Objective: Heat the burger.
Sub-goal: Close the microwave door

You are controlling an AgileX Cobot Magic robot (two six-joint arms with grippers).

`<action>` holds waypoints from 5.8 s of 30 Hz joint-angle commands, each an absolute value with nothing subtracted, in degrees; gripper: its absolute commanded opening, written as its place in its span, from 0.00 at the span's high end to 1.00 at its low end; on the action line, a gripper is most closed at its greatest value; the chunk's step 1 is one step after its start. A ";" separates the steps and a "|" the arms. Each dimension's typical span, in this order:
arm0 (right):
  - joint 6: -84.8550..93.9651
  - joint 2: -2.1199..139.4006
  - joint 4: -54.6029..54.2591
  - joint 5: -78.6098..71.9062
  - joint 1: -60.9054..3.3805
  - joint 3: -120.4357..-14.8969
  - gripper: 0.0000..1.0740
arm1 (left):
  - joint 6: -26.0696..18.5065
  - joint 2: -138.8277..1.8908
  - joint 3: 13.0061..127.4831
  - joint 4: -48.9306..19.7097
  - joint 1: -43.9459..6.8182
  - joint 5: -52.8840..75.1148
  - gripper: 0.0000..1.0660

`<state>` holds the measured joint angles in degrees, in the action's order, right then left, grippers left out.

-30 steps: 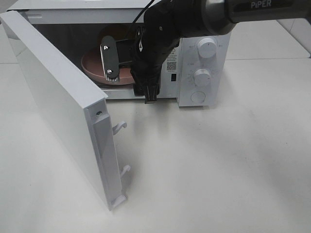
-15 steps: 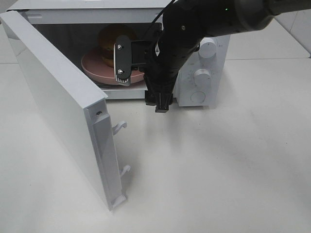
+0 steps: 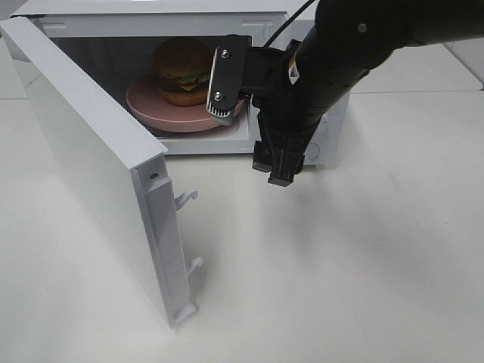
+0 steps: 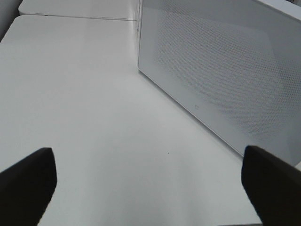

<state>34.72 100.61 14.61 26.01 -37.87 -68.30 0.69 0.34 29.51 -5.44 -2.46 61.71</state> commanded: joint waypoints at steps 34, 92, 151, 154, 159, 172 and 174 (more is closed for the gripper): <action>5.33 66.63 5.50 60.73 -37.87 -55.12 0.29 | 0.69 1.15 29.51 -5.84 -2.29 61.08 0.06; -3.95 -1.78 5.61 55.12 -2.41 -28.25 0.29 | 0.69 0.92 29.51 -5.96 -2.29 61.08 0.06; -3.95 -1.78 5.61 55.12 -2.41 -28.25 0.29 | 3.50 -2.35 32.49 -6.76 -2.29 52.94 0.10; -3.95 -1.78 5.61 55.12 -2.41 -28.25 0.29 | 3.50 -4.35 32.49 -6.53 -2.29 49.73 0.14; -3.95 -1.78 5.61 55.12 -2.41 -28.25 0.29 | 3.50 -7.79 32.49 -6.25 -2.29 46.47 0.22; -3.95 -1.78 5.61 55.12 -2.41 -28.25 0.29 | 2.92 -21.77 32.49 -5.39 -2.29 39.36 1.00; -3.95 -1.78 5.61 55.12 -2.41 -28.25 0.29 | 0.00 -25.38 31.97 -4.01 -2.29 34.49 1.00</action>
<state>-4.35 -0.29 5.61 55.41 -2.58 -28.36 1.83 -23.55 32.14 -4.98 -2.46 38.85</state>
